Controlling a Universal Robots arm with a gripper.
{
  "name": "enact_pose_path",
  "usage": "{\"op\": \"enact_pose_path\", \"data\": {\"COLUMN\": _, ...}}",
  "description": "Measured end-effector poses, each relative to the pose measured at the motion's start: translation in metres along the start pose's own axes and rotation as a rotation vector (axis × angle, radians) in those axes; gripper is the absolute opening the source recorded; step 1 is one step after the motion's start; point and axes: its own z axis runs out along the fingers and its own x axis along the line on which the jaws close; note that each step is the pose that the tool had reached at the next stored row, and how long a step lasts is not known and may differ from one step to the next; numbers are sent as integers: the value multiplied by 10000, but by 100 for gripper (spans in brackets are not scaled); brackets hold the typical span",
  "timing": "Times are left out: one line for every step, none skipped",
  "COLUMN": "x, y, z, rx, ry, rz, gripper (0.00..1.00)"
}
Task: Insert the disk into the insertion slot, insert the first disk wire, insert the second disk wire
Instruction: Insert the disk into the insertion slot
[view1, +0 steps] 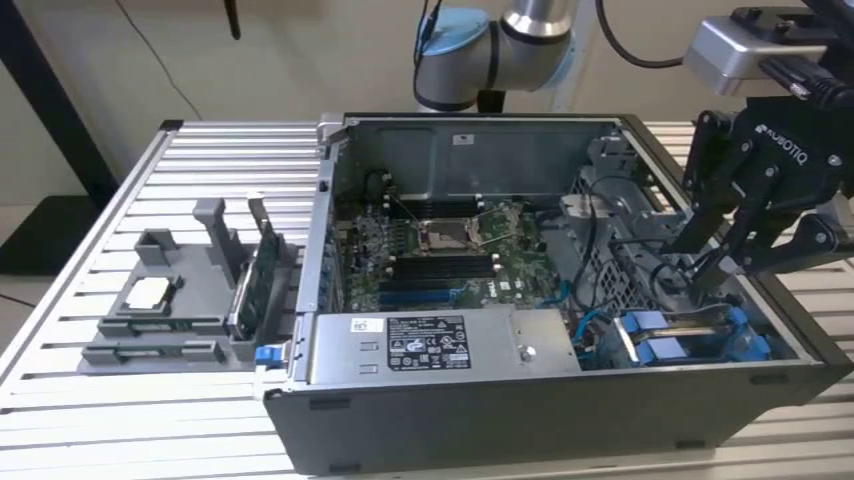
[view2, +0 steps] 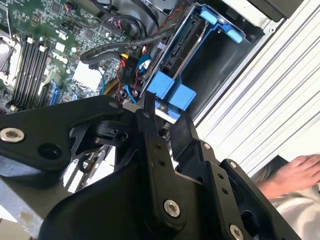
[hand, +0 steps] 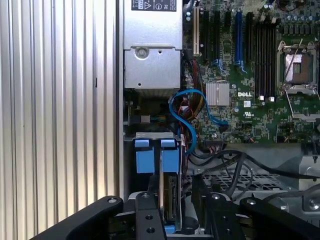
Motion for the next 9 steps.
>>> {"op": "enact_pose_path", "data": {"x": 0, "y": 0, "z": 0, "rx": 0, "ry": 1, "rz": 0, "gripper": 40}}
{"op": "enact_pose_path", "data": {"x": 0, "y": 0, "z": 0, "rx": 0, "ry": 2, "rz": 1, "gripper": 40}}
{"op": "enact_pose_path", "data": {"x": 0, "y": 0, "z": 0, "rx": 0, "ry": 2, "rz": 0, "gripper": 40}}
{"op": "enact_pose_path", "data": {"x": 0, "y": 0, "z": 0, "rx": 0, "ry": 2, "rz": 1, "gripper": 40}}
{"op": "enact_pose_path", "data": {"x": 0, "y": 0, "z": 0, "rx": 0, "ry": 2, "rz": 0, "gripper": 40}}
{"op": "enact_pose_path", "data": {"x": 0, "y": 0, "z": 0, "rx": 0, "ry": 3, "rz": 0, "gripper": 40}}
{"op": "enact_pose_path", "data": {"x": 0, "y": 0, "z": 0, "rx": 0, "ry": 3, "rz": 0, "gripper": 40}}
{"op": "enact_pose_path", "data": {"x": 0, "y": 0, "z": 0, "rx": 0, "ry": 2, "rz": 0, "gripper": 40}}
{"op": "enact_pose_path", "data": {"x": -1, "y": 0, "z": 0, "rx": 0, "ry": 3, "rz": 0, "gripper": 40}}
